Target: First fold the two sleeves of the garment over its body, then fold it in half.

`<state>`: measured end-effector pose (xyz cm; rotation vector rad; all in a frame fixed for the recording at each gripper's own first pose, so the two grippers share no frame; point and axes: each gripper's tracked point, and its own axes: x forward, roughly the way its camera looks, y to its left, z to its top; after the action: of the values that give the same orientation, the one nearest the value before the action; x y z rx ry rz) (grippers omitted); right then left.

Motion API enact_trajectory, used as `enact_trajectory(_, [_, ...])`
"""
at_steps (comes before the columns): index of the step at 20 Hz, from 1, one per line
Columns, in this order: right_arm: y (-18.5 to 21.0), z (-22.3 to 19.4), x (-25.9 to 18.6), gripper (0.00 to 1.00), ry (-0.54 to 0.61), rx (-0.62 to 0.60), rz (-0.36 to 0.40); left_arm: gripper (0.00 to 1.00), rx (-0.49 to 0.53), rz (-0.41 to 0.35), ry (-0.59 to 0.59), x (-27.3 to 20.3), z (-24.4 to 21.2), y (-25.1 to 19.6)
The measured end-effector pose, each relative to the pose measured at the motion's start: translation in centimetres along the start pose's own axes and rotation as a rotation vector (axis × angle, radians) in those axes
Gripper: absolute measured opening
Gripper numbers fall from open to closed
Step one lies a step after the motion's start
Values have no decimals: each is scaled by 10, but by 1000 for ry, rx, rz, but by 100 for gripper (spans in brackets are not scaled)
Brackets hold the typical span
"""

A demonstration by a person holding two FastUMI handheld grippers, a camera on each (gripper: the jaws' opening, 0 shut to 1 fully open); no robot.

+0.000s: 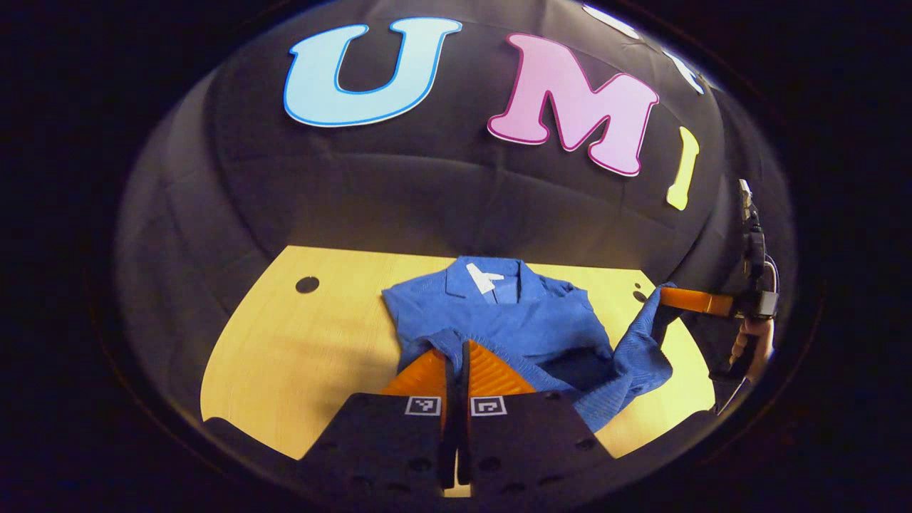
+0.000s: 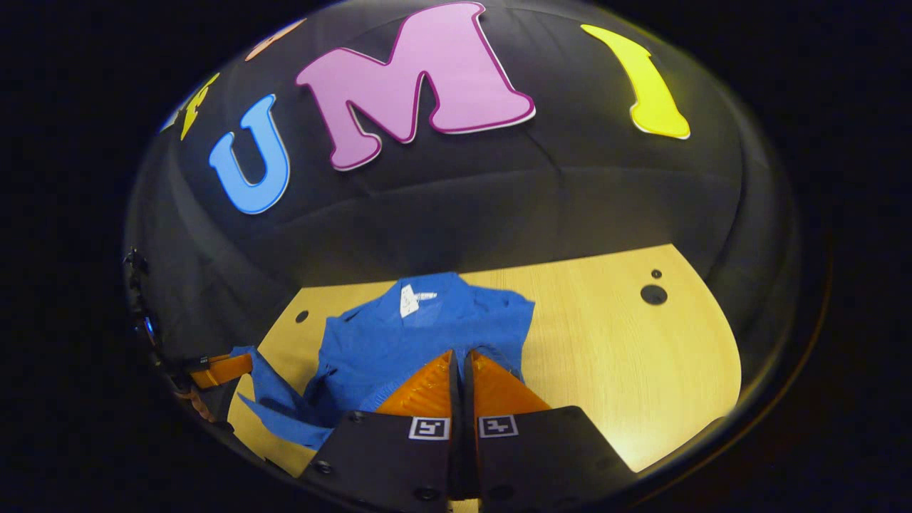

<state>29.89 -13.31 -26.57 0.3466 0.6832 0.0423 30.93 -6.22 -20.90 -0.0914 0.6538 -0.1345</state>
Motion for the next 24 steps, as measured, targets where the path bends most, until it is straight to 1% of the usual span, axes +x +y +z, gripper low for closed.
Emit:
enact_trajectory(2, [-6,35,30,1,-62,-9,-12,0,33,15,-50,38,29,11])
enact_trajectory(4, [-18,64,67,1,-116,-37,-39,0,85,57,-132,82,60,29])
enact_trajectory(5, [-24,73,86,1,-136,-52,-53,0,80,61,-213,105,76,33])
enact_trajectory(6, [-30,79,105,0,-155,-63,-71,0,59,53,-252,128,86,35])
enact_trajectory(8, [-47,80,139,0,-182,-70,-130,0,47,90,-294,165,93,47])
enact_trajectory(9, [-51,72,152,10,-174,-68,-144,10,53,90,-291,181,88,50])
enact_trajectory(10, [-58,62,161,7,-159,-84,-172,18,68,98,-280,192,82,52])
enact_trajectory(11, [-76,52,170,37,-146,-115,-206,39,83,121,-264,198,78,54])
enact_trajectory(12, [-86,46,168,66,-133,-160,-237,60,90,147,-255,198,75,56])
enact_trajectory(13, [-88,46,169,95,-142,-188,-254,81,89,158,-249,196,75,56])
enact_trajectory(15, [-83,53,158,96,-183,-195,-249,82,56,149,-249,182,77,50])
enact_trajectory(16, [-80,54,149,93,-194,-187,-241,82,33,140,-231,171,75,45])
enact_trajectory(17, [-81,56,138,95,-203,-184,-238,82,7,136,-221,158,72,41])
enact_trajectory(20, [-65,54,102,96,-242,-198,-227,83,-20,130,-285,104,77,28])
enact_trajectory(24, [-29,51,32,96,-300,-219,-196,83,-17,112,-405,14,86,7])
